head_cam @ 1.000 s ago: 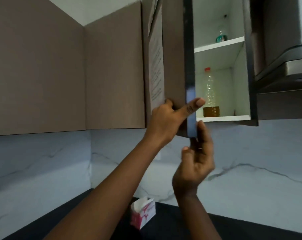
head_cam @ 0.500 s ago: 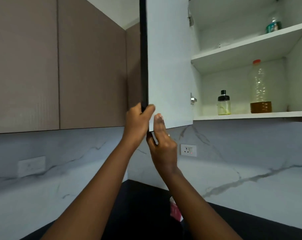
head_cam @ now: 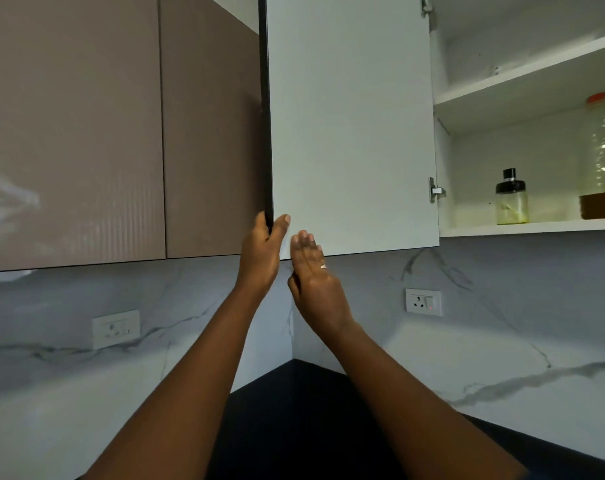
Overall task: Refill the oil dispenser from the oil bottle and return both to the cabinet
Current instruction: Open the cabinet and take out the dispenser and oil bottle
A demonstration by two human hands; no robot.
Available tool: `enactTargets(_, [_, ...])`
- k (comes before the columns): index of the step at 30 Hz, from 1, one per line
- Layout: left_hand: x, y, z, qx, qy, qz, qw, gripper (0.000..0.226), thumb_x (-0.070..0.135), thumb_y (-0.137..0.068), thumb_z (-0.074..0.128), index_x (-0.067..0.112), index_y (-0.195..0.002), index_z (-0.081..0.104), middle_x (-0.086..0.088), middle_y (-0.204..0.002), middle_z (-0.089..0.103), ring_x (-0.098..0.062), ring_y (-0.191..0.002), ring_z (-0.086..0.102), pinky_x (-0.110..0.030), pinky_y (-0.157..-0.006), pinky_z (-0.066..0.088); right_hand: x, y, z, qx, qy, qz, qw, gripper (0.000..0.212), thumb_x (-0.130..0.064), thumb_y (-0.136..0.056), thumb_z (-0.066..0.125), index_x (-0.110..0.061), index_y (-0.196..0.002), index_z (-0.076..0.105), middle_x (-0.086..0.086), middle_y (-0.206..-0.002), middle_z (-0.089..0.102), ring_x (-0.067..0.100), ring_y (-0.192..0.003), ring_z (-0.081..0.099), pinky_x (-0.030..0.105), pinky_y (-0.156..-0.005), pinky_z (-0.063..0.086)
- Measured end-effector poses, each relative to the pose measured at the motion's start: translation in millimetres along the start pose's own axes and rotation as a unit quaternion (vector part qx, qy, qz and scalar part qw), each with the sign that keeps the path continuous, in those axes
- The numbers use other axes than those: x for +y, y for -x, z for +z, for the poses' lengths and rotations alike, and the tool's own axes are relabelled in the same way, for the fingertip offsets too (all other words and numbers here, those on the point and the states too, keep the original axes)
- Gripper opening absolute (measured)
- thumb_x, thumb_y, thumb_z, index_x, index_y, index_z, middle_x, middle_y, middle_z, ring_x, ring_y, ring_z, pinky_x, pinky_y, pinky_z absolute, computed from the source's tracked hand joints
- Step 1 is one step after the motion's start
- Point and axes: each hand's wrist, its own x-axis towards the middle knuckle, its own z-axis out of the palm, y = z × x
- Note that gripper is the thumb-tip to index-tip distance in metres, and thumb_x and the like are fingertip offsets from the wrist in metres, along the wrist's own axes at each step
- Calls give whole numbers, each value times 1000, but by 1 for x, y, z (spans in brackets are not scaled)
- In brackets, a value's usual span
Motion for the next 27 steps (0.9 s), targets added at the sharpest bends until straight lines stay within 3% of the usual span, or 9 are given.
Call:
enactTargets(4, [5,10,16,93,-117,44,988,48,31,-99,38,10,-143,31,-13,-137,49,-26,-126,47,-32,-99,40,4,-1,-4,-22,-5,-18,1000,52,-4,-80,62,13,-127,46,30,-129,51,43,-118,50,50,-90,45])
enactTargets(7, [11,25,30,169,-263,120,942,47,18,-99,37,8,-144,28,-12,-149,34,-30,-137,31,-39,-112,26,13,3,-17,-27,-4,-34,999,49,-15,-88,50,11,-129,44,27,-131,50,40,-122,49,49,-98,42])
enactTargets(10, [14,39,50,191,-351,180,899,54,23,-90,28,6,-141,34,-16,-149,34,-35,-136,32,-46,-112,12,30,14,-37,-20,40,-20,999,49,-20,-88,51,9,-128,47,25,-128,54,37,-121,50,47,-100,40])
enactTargets(14, [25,53,90,131,-376,267,878,57,24,-89,24,6,-142,34,-13,-149,33,-31,-138,28,-40,-115,-6,71,26,-69,-31,129,28,991,50,-7,-78,67,11,-122,53,28,-124,56,40,-117,54,52,-95,46])
enactTargets(17, [39,57,128,52,-355,283,890,60,17,-85,20,3,-141,34,-13,-149,34,-31,-138,32,-39,-117,-3,103,27,-106,-10,184,66,981,50,-1,-72,66,13,-118,55,29,-119,59,42,-111,57,52,-90,45])
enactTargets(20, [49,51,172,-27,-304,286,908,68,19,-80,10,2,-144,26,-13,-152,27,-31,-141,24,-39,-113,2,141,21,-140,21,243,99,965,44,0,-70,63,12,-113,59,27,-111,64,41,-104,62,50,-87,48])
enactTargets(23, [52,33,223,-69,-267,297,914,61,4,-84,25,2,-145,23,-13,-153,23,-30,-143,18,-38,-116,0,184,13,-171,12,280,139,950,36,-2,-76,58,8,-110,62,25,-108,66,37,-100,64,44,-89,49])
enactTargets(27, [53,-1,296,-79,-240,294,922,60,-4,-83,39,1,-142,30,-13,-152,25,-27,-142,19,-36,-116,8,254,-2,-212,-2,304,263,916,26,-15,-88,49,-3,-101,67,19,-94,69,37,-83,62,35,-69,47])
